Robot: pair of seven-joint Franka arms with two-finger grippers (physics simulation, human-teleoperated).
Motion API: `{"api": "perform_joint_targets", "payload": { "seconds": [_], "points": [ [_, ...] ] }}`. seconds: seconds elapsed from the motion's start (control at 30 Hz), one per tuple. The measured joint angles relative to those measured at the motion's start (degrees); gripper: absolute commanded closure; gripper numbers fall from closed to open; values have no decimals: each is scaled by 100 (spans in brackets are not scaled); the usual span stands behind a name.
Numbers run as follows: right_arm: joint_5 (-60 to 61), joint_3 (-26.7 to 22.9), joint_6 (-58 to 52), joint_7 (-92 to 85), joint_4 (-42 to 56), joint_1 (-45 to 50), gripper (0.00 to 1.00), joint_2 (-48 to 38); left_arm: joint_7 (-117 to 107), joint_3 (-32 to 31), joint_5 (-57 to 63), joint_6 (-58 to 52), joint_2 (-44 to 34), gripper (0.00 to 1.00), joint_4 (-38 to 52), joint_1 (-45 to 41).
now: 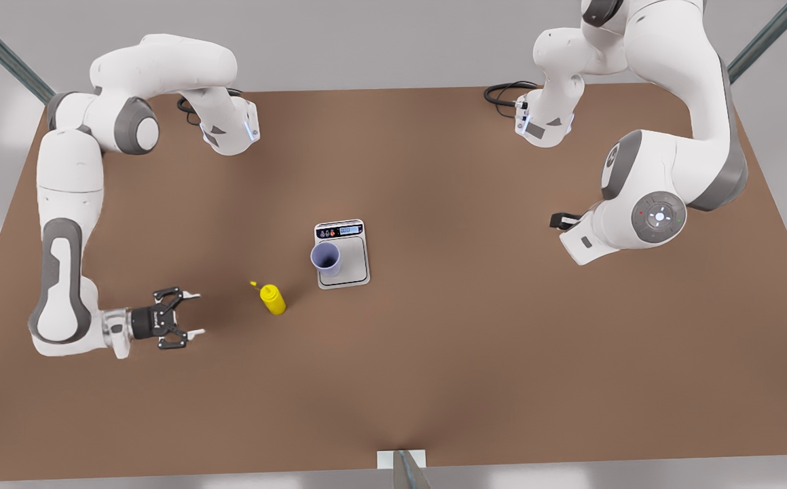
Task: Move cup to the weight, pick up sauce bottle, pour sauce
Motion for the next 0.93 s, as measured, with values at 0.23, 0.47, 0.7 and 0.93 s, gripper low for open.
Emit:
{"api": "perform_joint_targets", "payload": {
  "seconds": [0.23,0.47,0.7,0.93],
  "points": [
    [-3989,-251,-933,3649,1878,1945,0,-1715,-8,8,7,-47,6,0,0,38],
    [-5979,-150,-837,6263,406,2299,0,-4416,-14,9,7,-63,7,0,-8,19],
    [-6300,-122,-610,8153,-79,2305,0,-4923,-18,9,6,-61,15,0,-16,16],
    [-6353,-127,-537,9439,-79,2314,0,-4897,-21,9,6,-68,15,0,-17,21]
  ]
}}
